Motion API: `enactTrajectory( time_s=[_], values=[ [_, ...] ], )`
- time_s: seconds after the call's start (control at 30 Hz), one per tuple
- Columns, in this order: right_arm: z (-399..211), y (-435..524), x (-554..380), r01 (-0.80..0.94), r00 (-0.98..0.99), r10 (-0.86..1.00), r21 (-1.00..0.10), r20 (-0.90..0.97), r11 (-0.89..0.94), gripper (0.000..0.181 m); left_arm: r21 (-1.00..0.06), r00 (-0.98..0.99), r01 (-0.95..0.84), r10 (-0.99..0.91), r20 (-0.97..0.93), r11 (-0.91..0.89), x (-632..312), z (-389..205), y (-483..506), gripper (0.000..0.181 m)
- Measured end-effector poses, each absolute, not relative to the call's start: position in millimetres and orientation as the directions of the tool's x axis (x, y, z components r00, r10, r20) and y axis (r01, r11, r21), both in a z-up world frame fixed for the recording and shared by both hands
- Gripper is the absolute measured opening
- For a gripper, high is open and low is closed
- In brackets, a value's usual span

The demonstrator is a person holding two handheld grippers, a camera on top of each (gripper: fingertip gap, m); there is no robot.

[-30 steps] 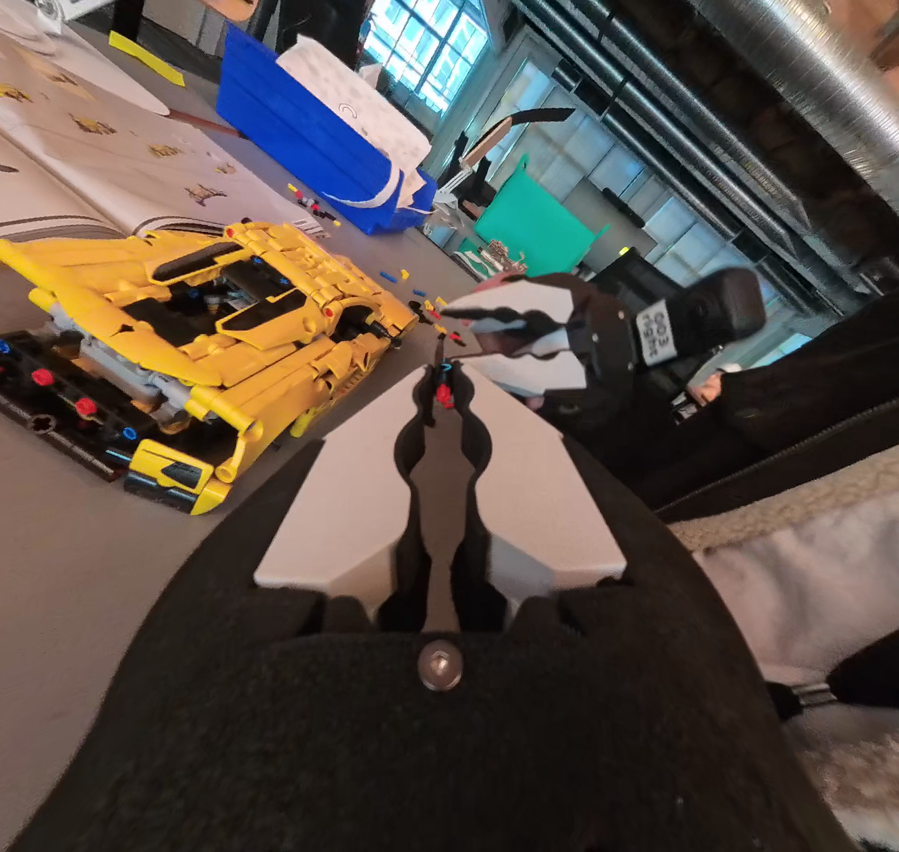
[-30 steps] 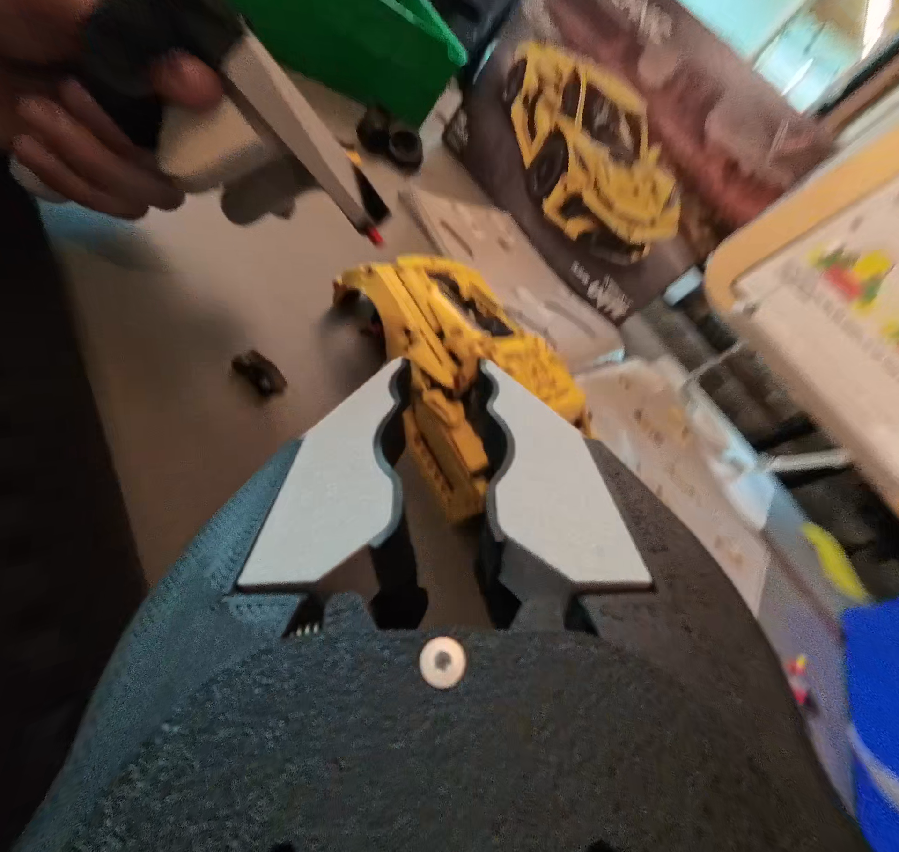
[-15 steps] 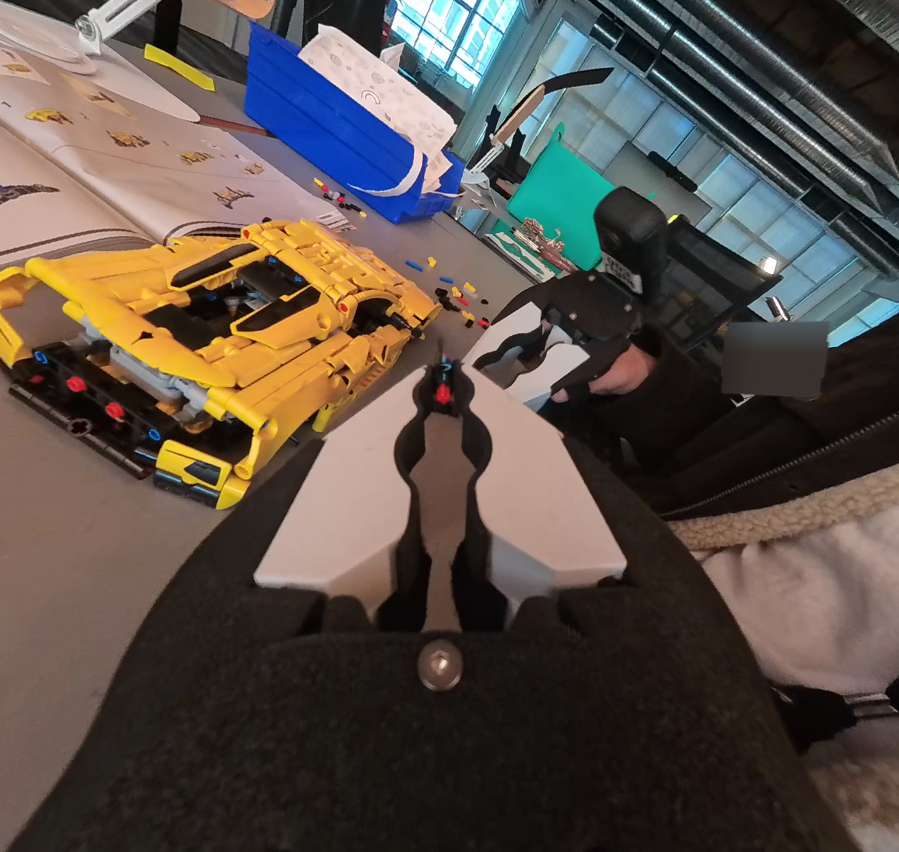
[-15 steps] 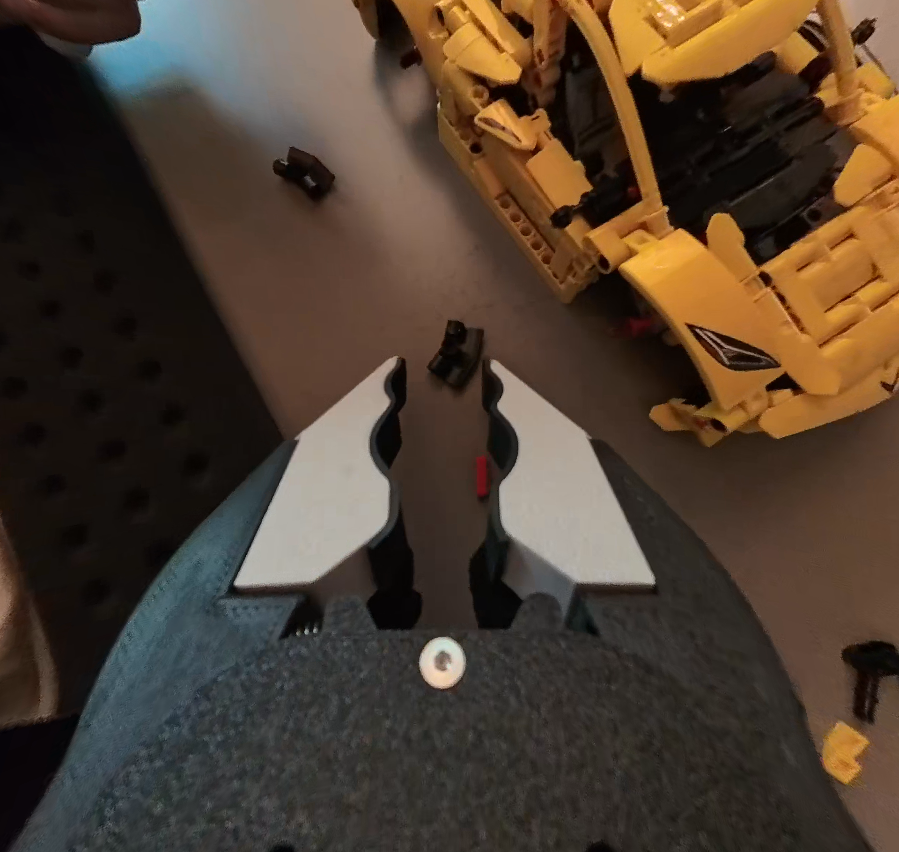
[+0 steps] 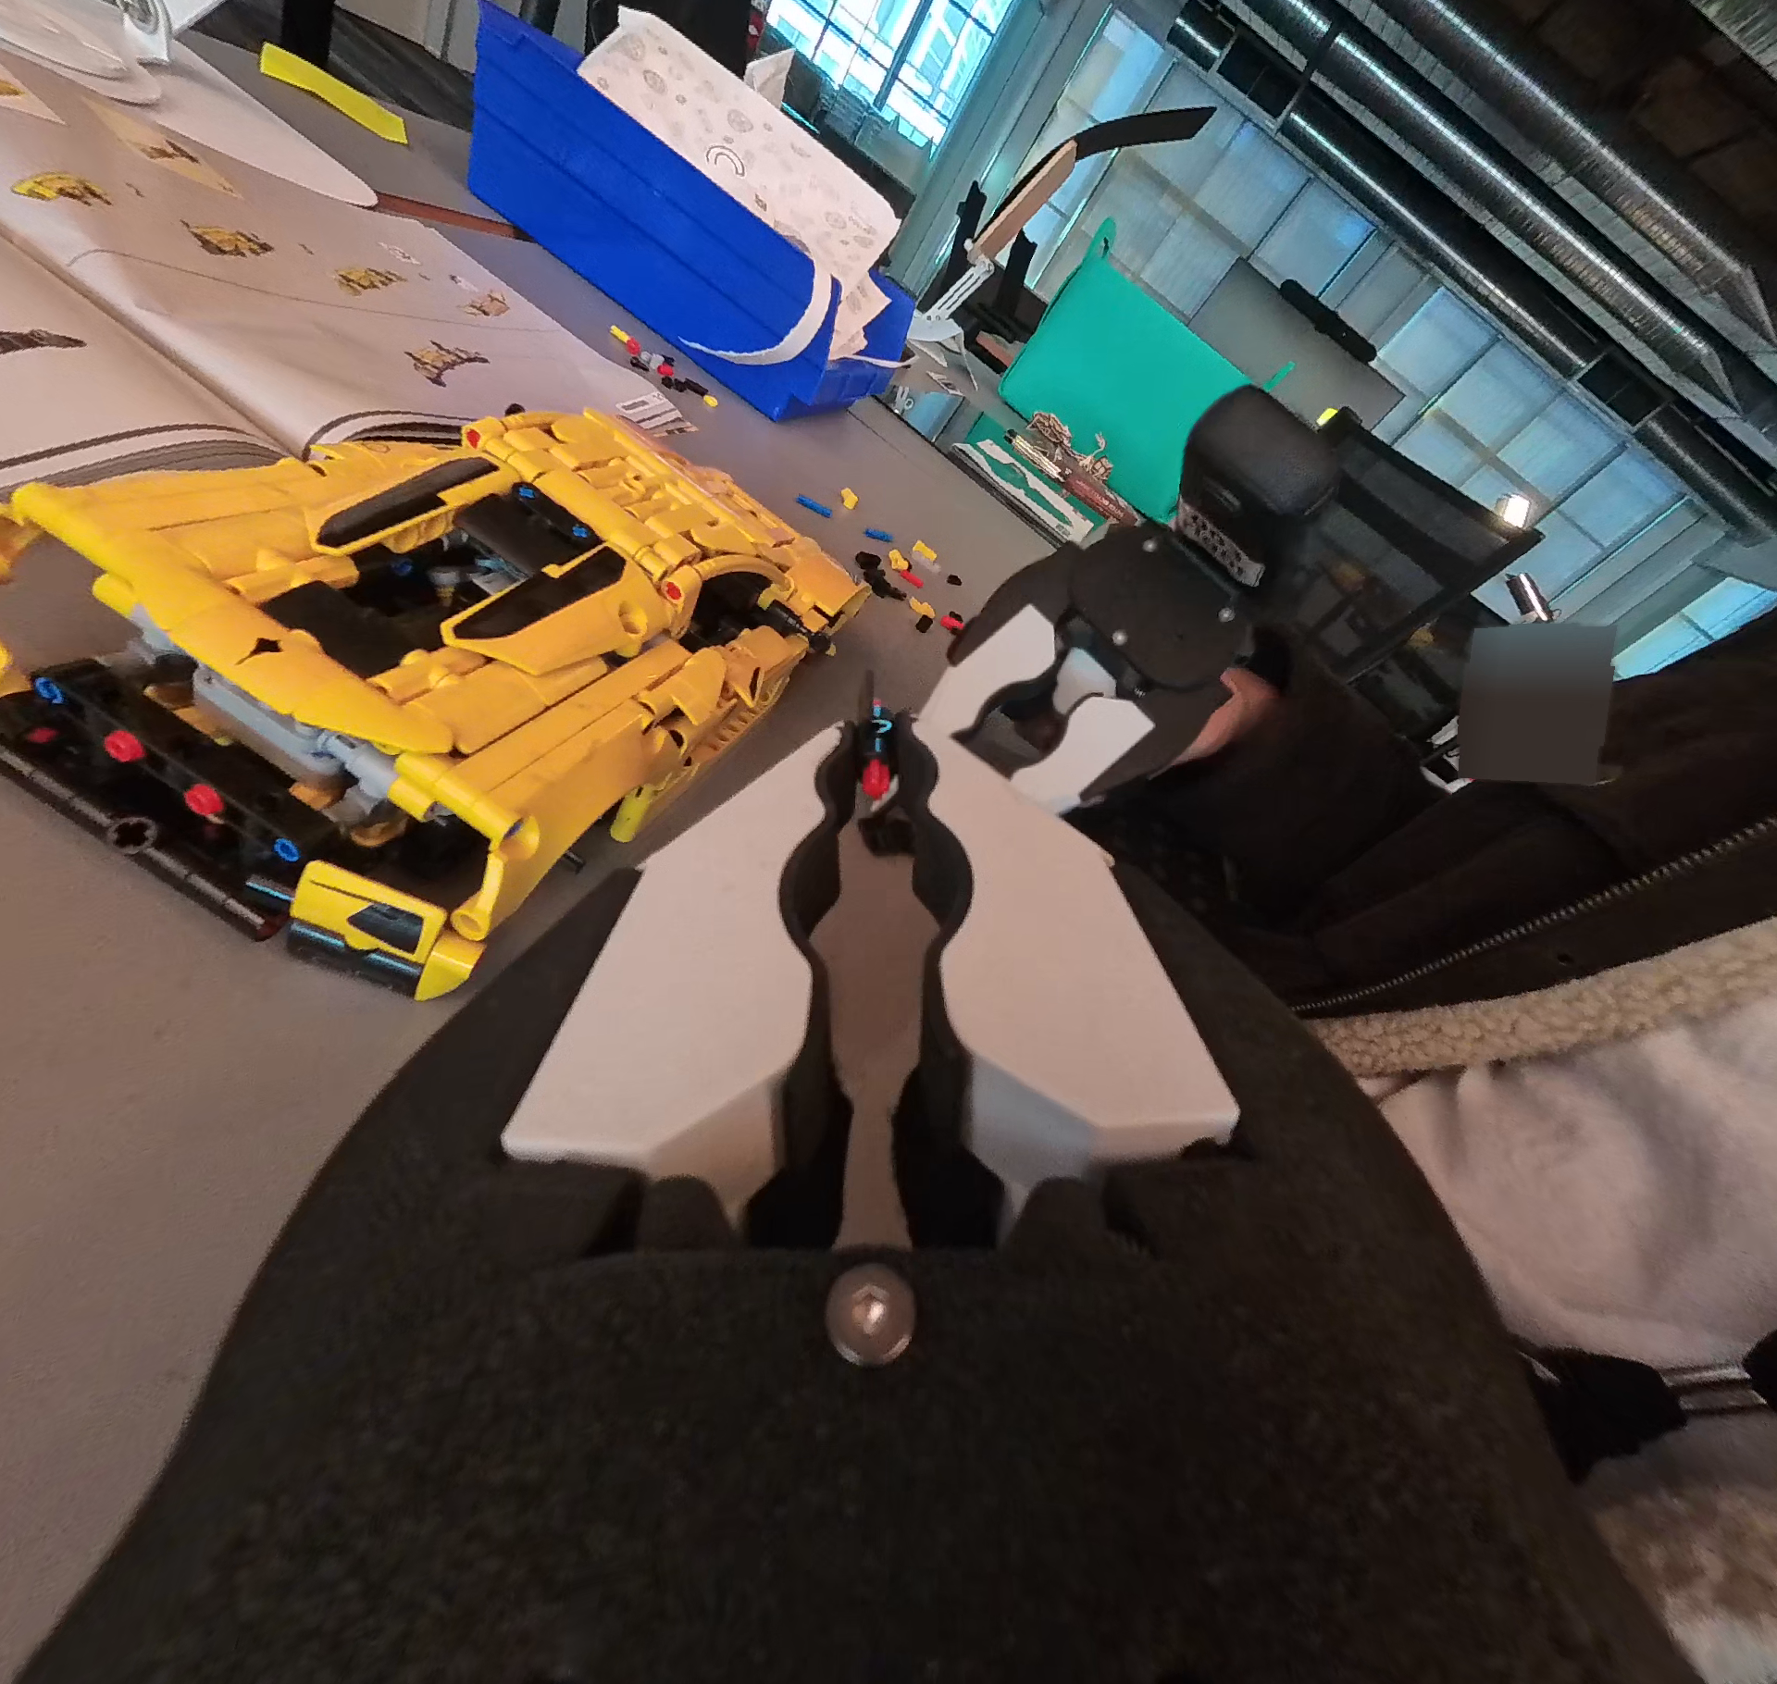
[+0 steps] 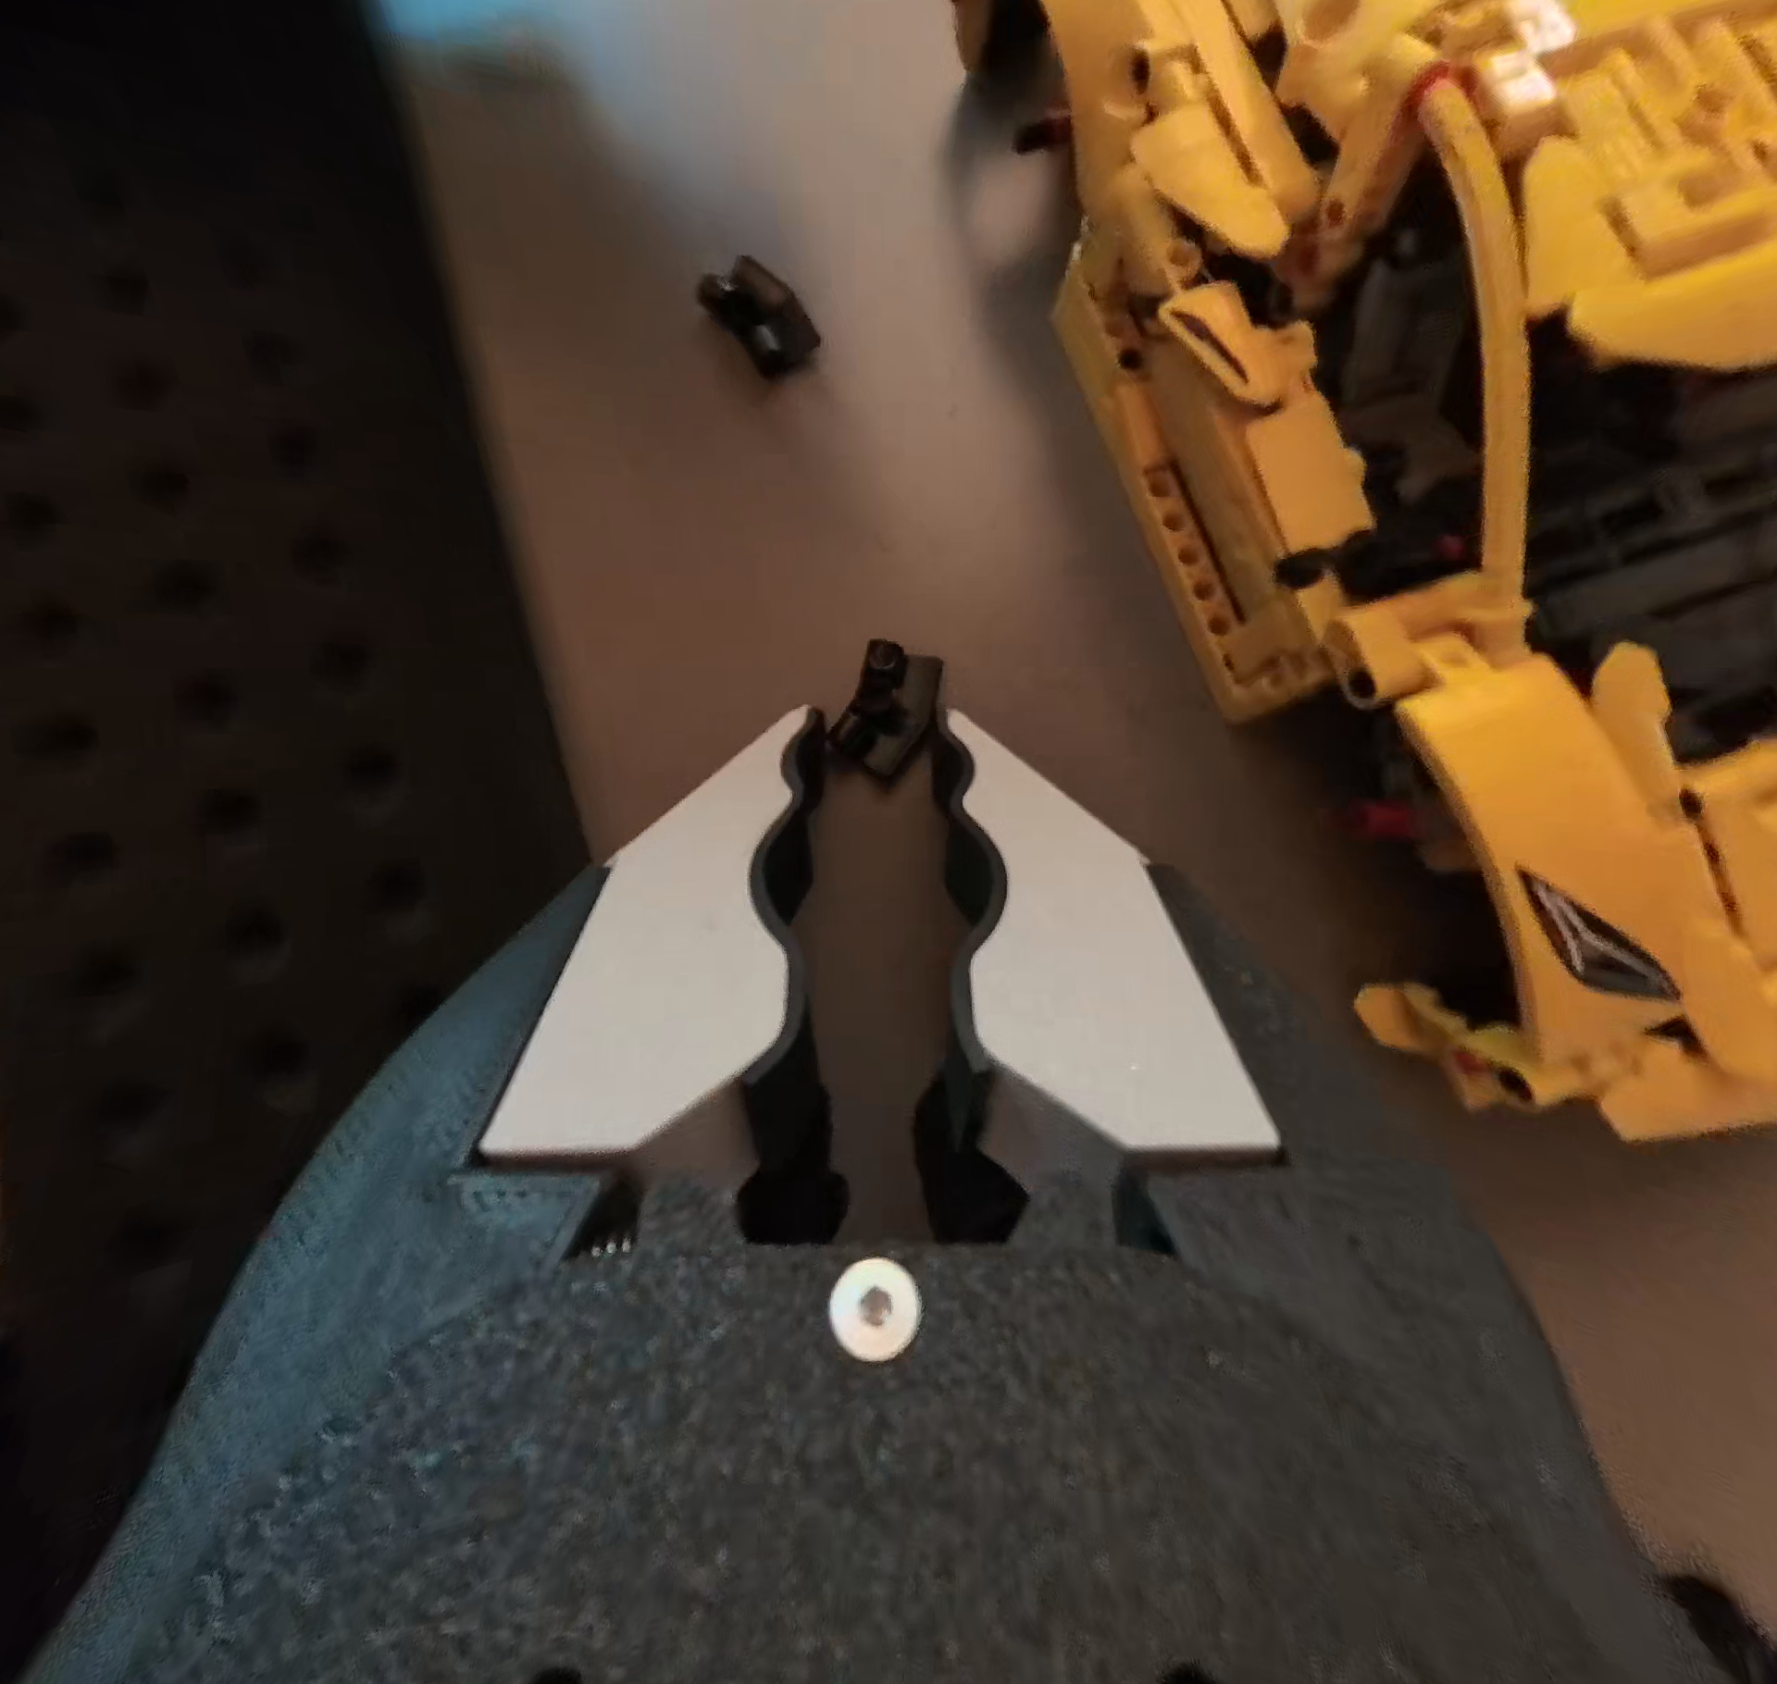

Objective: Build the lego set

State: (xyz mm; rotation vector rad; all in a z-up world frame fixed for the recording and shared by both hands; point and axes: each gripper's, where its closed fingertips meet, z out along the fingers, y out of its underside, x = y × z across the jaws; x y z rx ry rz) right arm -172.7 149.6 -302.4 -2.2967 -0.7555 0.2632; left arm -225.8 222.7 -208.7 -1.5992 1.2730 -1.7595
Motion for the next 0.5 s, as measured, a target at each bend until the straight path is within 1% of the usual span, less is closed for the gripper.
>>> enactTrajectory(
  time_s=[0.1, 0.17, 0.27, 0.4, 0.5],
  values=[
    [-301.3, 150.2, -178.6, 0.498, 0.751, 0.66, -0.677, 0.025, -0.542, 0.022, -0.841, -0.234, -0.255, -0.813, 0.533, -0.478, -225.6, -209.3, 222.4, 0.007],
    [-295.5, 152.1, -179.7, 0.486, 0.746, 0.666, -0.7, 0.02, -0.524, 0.026, -0.84, -0.234, -0.255, -0.813, 0.533, -0.478, -225.7, -209.3, 222.3, 0.007],
    [-290.2, 152.3, -174.1, 0.435, 0.789, 0.614, -0.712, 0.008, -0.551, 0.031, -0.837, -0.234, -0.26, -0.81, 0.538, -0.481, -225.3, -210.1, 222.3, 0.007],
    [-298.9, 153.8, -167.4, 0.408, 0.842, 0.54, -0.68, 0.022, -0.609, 0.044, -0.831, -0.234, -0.268, -0.804, 0.547, -0.488, -224.8, -211.5, 222.1, 0.007],
    [-302.1, 156.9, -172.0, 0.421, 0.837, 0.546, -0.686, 0.041, -0.593, 0.041, -0.83, -0.236, -0.267, -0.802, 0.549, -0.49, -225.0, -211.4, 222.1, 0.007]
  ],
)
